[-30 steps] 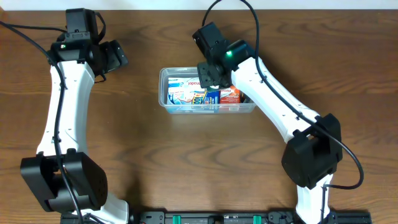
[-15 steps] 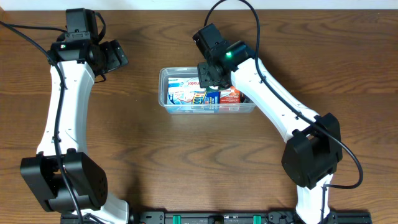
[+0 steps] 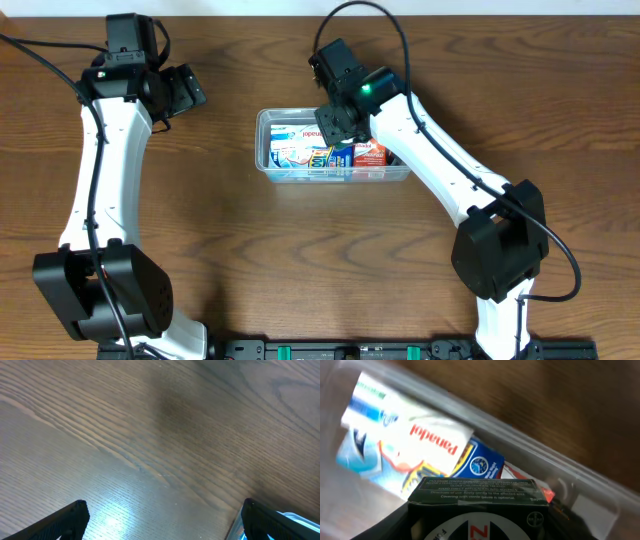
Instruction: Pack container
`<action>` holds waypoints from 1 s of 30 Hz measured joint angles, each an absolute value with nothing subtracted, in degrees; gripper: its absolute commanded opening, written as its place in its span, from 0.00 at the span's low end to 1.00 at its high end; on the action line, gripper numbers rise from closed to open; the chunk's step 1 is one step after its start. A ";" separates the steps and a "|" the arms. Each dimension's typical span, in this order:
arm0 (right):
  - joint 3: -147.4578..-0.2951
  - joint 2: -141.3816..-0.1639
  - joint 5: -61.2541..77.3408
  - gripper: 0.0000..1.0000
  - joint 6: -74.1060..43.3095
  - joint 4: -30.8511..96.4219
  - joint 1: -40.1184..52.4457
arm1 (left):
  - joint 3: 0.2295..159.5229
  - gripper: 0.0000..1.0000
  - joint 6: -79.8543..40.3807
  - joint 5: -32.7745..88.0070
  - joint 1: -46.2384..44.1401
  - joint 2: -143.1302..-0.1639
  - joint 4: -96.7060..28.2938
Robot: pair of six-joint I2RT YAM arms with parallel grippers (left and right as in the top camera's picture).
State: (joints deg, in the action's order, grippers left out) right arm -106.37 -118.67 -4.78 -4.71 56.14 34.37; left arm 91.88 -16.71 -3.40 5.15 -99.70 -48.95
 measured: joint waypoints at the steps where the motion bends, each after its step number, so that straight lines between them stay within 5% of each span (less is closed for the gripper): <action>1: -106.37 -118.67 -3.92 0.61 -0.47 56.80 34.37 | 91.88 0.98 -16.71 -3.40 5.15 -99.70 -48.95; 14: -106.32 -118.67 10.15 0.58 33.56 60.27 34.37 | 91.88 0.98 -16.73 -3.40 5.15 -99.70 -48.95; 30: -106.32 -121.45 15.27 0.58 44.97 59.42 34.70 | 91.88 0.98 -16.73 -3.40 5.15 -99.70 -48.97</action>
State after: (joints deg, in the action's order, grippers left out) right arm -106.32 -121.45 15.27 44.97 59.42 34.70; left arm 91.88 -16.73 -3.40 5.15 -99.70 -48.97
